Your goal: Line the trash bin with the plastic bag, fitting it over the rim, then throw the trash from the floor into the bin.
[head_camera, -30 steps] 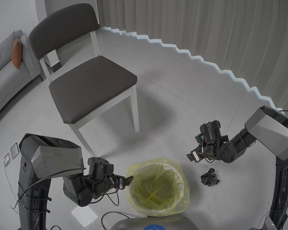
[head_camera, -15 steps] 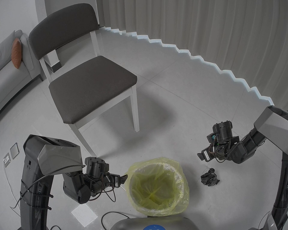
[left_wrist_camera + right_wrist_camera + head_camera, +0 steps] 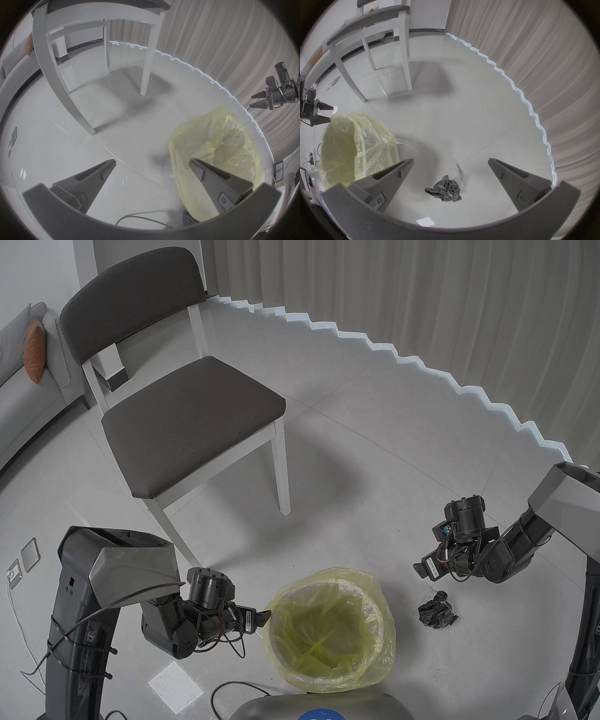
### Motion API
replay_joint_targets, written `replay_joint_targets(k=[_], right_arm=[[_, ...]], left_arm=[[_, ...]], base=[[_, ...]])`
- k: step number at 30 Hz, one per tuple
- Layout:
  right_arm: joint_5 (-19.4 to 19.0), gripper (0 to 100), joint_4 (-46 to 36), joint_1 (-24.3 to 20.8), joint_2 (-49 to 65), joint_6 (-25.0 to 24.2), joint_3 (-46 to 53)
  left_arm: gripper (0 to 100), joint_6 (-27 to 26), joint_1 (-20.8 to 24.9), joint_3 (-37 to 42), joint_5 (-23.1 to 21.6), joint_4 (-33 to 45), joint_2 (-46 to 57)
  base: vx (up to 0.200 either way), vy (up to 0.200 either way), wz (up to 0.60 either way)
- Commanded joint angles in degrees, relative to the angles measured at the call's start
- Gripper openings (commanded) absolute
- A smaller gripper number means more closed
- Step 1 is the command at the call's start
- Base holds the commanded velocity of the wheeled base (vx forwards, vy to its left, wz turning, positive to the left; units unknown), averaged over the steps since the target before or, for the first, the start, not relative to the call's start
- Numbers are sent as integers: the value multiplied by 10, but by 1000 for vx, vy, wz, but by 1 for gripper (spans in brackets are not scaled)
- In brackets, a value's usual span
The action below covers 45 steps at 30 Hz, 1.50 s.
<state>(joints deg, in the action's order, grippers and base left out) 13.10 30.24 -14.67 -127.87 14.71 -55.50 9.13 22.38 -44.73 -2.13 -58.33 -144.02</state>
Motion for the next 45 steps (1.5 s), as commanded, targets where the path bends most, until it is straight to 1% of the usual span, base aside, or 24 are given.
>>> replay_joint_targets(k=[1,7,14,15,19,24,28,31,37,40,42,43,45], right_arm=[[0,100,1,0,-18,1,0],[0,100,1,0,-34,-2,-1],[-1,100,1,4,-34,-4,-1],[-1,100,1,5,-32,-7,-1],[-2,100,1,9,-31,-9,0],[-4,100,1,13,-33,-13,0],[-4,100,0,13,-34,-17,0],[-3,100,1,13,-28,-31,12],[-3,100,1,13,-8,-34,44],[-2,100,1,14,11,-37,58],[-2,100,1,15,16,-40,60],[-2,100,1,15,22,-46,64],[-1,100,1,15,28,-51,65]], left_arm=[[100,0,5,-22,-3,14,-1],[100,1,6,-21,-4,10,-2],[100,4,-8,-12,-3,7,25],[100,3,-18,-6,-4,8,42],[100,3,-29,9,-4,13,74],[100,4,-30,42,-4,10,118],[100,5,-31,53,-4,11,124],[100,6,-30,70,-3,5,122],[100,6,-23,112,-2,-35,141],[100,0,-16,156,2,-86,153],[100,0,-12,168,3,-98,156],[100,-1,-4,184,3,-116,166],[100,0,-3,192,0,-119,176]], base=[[0,0,0],[0,0,0],[0,0,0],[0,0,0],[0,0,0],[0,0,0],[0,0,0],[0,0,0],[0,0,0],[0,0,0],[0,0,0],[0,0,0],[0,0,0]])
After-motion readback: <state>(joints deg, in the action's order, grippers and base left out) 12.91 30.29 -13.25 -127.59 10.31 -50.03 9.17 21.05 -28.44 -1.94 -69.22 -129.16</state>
